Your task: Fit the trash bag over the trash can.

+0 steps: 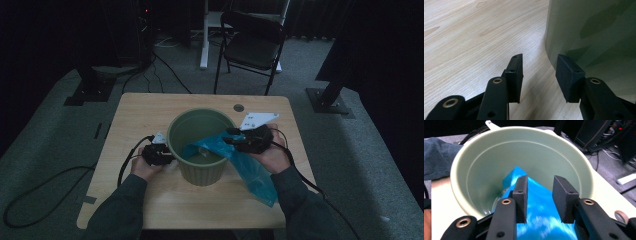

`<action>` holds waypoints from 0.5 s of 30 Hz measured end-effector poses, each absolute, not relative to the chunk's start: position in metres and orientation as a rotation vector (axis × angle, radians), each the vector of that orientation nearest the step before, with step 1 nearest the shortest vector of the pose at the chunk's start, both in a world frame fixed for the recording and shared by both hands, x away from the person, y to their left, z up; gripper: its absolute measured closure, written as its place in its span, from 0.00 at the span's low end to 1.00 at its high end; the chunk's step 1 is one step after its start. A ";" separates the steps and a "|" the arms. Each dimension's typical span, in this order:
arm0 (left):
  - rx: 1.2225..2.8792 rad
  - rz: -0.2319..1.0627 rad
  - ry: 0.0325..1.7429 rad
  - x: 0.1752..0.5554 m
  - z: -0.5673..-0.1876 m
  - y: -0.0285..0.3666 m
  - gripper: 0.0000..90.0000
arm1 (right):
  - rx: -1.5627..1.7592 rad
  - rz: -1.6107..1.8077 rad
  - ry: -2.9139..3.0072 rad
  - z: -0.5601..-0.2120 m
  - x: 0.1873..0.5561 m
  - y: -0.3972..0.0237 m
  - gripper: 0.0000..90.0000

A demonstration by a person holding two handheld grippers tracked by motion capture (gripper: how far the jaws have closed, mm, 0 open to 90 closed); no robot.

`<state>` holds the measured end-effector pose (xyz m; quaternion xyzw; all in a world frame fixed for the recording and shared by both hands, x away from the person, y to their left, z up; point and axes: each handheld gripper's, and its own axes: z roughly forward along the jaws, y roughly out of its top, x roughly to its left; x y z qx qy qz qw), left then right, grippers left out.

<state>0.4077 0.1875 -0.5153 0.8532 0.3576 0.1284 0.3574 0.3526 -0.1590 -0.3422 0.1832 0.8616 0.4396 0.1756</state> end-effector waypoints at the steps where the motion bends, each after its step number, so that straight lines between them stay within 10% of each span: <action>1: 2.201 0.331 0.923 0.408 -0.515 0.188 0.64 | 0.526 1.242 2.433 -0.343 0.351 -0.163 0.72; 15: 2.200 0.331 0.926 0.408 -0.515 0.187 0.64 | 0.645 1.200 2.408 -0.365 0.329 -0.216 0.61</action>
